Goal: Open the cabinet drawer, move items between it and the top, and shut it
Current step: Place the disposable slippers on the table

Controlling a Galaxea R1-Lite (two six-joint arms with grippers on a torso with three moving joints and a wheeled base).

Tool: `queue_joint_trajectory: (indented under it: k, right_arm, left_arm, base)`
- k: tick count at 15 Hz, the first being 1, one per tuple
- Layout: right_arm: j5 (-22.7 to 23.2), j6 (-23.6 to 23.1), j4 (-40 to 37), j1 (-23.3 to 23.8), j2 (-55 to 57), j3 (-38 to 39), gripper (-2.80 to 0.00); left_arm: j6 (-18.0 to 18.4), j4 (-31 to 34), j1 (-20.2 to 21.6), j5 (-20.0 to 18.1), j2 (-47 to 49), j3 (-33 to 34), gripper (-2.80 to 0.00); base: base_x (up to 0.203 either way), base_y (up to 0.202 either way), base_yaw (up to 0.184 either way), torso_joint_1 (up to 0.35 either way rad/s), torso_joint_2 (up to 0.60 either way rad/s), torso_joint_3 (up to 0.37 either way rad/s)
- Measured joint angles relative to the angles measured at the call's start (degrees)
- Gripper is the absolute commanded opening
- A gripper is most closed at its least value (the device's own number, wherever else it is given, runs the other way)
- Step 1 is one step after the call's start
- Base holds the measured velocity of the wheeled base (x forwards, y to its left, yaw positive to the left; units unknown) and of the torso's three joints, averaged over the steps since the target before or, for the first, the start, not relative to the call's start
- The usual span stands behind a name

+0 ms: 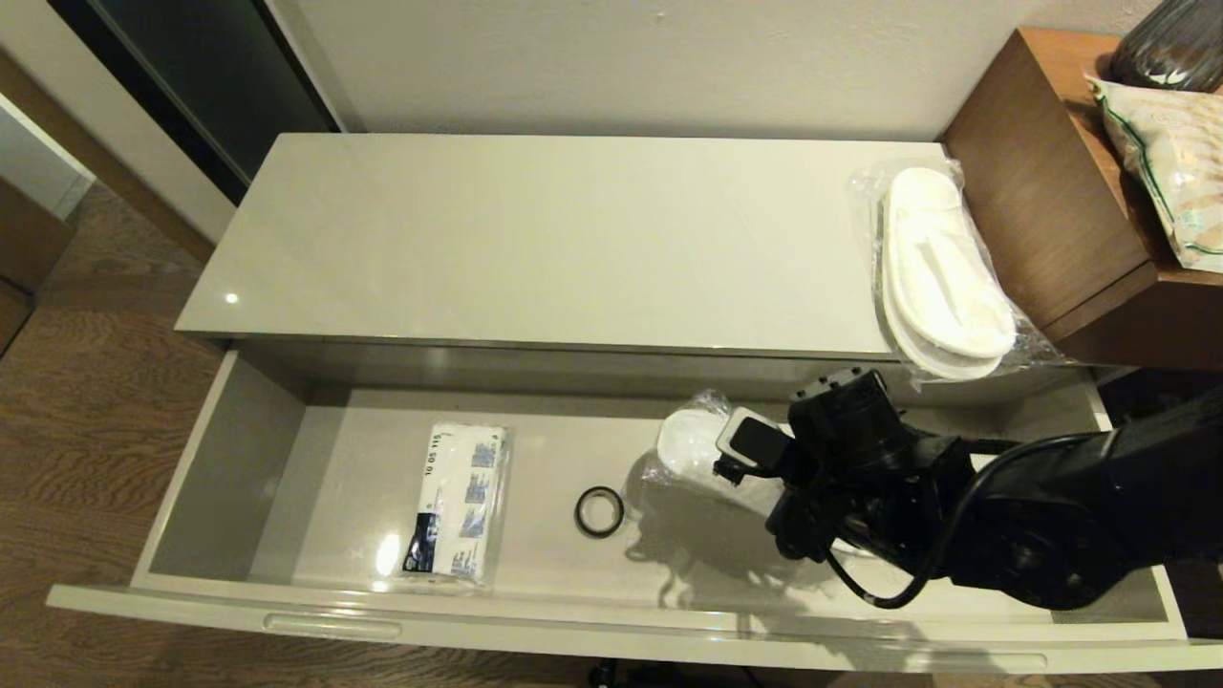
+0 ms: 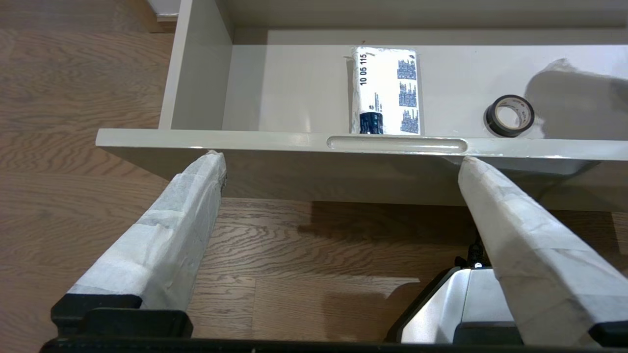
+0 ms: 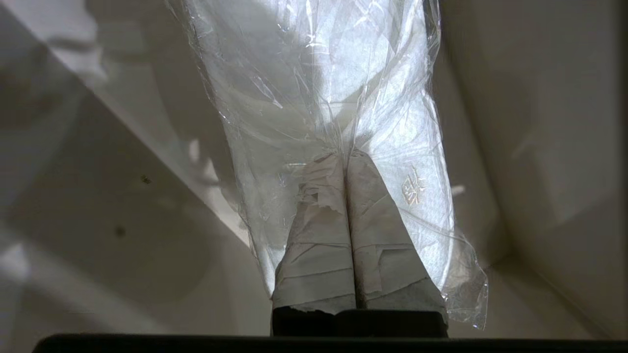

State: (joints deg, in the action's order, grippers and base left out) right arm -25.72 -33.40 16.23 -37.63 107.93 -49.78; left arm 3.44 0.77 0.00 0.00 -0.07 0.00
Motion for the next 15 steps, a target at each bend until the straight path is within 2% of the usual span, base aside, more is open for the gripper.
queue_joint_trajectory:
  k: [3, 7, 9, 12, 15]
  right_arm:
    - [-0.14, -0.05, -4.41, -1.36, -6.09, 0.07, -2.8]
    - [-0.03, -0.24, -14.37, -1.64, -12.33, -8.69, -2.8]
    - [0.23, -0.16, -21.04, -1.64, -14.02, -16.3, -2.8]
    - [0.9, 0.05, -30.82, -1.19, -13.63, -31.62, -2.8]
    - [0.62, 0.23, -32.87, 2.6, -5.0, -49.62, -2.8]
  left_arm:
    - [0.02, 0.0, 0.0, 0.0, 0.0, 0.0, 0.0]
    - [0.03, 0.02, 0.0, 0.0, 0.0, 0.0, 0.0]
    - [0.04, 0.0, 0.0, 0.0, 0.0, 0.0, 0.0]
    - [0.02, 0.02, 0.0, 0.0, 0.0, 0.0, 0.0]
    - [0.0, -0.02, 0.0, 0.0, 0.0, 0.0, 0.0]
  base:
    - [0.0, 0.0, 0.0, 0.0, 0.0, 0.0]
    - [0.0, 0.0, 0.0, 0.0, 0.0, 0.0]
    - [0.0, 0.0, 0.0, 0.0, 0.0, 0.0]
    - [0.0, 0.0, 0.0, 0.0, 0.0, 0.0]
    - [0.0, 0.0, 0.0, 0.0, 0.0, 0.0]
